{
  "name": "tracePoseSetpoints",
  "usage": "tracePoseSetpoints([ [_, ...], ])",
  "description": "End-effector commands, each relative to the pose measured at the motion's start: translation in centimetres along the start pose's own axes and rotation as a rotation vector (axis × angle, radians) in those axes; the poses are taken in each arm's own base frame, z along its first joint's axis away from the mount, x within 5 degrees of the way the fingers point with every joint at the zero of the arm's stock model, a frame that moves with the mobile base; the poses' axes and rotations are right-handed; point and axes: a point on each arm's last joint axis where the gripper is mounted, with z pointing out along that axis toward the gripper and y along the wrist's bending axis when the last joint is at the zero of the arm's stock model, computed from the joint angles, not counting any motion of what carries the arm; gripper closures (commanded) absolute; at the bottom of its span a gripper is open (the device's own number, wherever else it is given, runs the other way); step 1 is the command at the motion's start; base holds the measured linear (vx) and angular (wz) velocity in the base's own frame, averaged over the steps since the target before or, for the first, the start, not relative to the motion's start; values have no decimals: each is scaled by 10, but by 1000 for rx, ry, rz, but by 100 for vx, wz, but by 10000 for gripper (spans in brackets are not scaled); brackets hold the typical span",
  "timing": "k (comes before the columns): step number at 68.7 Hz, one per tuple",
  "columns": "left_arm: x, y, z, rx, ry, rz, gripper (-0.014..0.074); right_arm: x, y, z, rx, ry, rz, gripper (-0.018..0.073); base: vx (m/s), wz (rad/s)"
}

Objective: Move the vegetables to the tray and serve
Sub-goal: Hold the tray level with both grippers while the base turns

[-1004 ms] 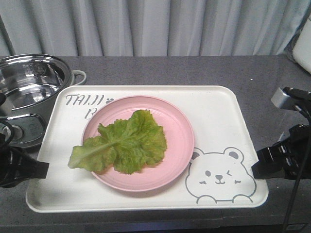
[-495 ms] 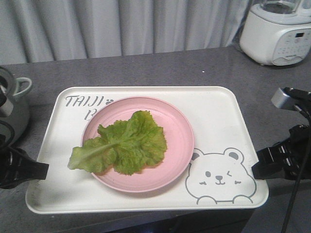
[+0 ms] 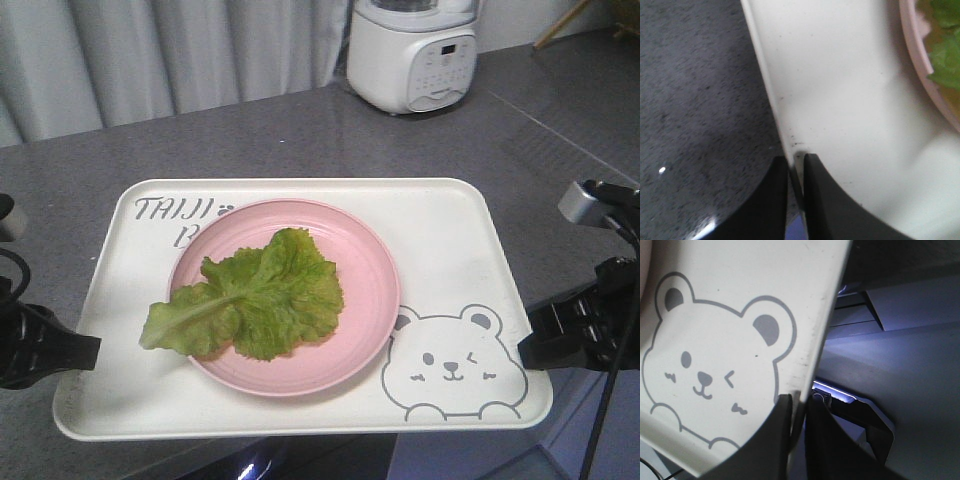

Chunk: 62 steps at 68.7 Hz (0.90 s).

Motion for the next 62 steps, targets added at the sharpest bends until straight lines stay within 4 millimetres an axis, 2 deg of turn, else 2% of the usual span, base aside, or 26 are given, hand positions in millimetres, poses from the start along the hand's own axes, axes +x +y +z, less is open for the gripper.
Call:
tracePoseSetpoints([
  [1,-10,-8,-10,45,-113,27,602,0,15,-11,-77,-23,-65,562,0,-52],
  [62,-10,-8,-10,45,-113,27,602,0,15,-11,-78,-24,-65,562,0,-44],
])
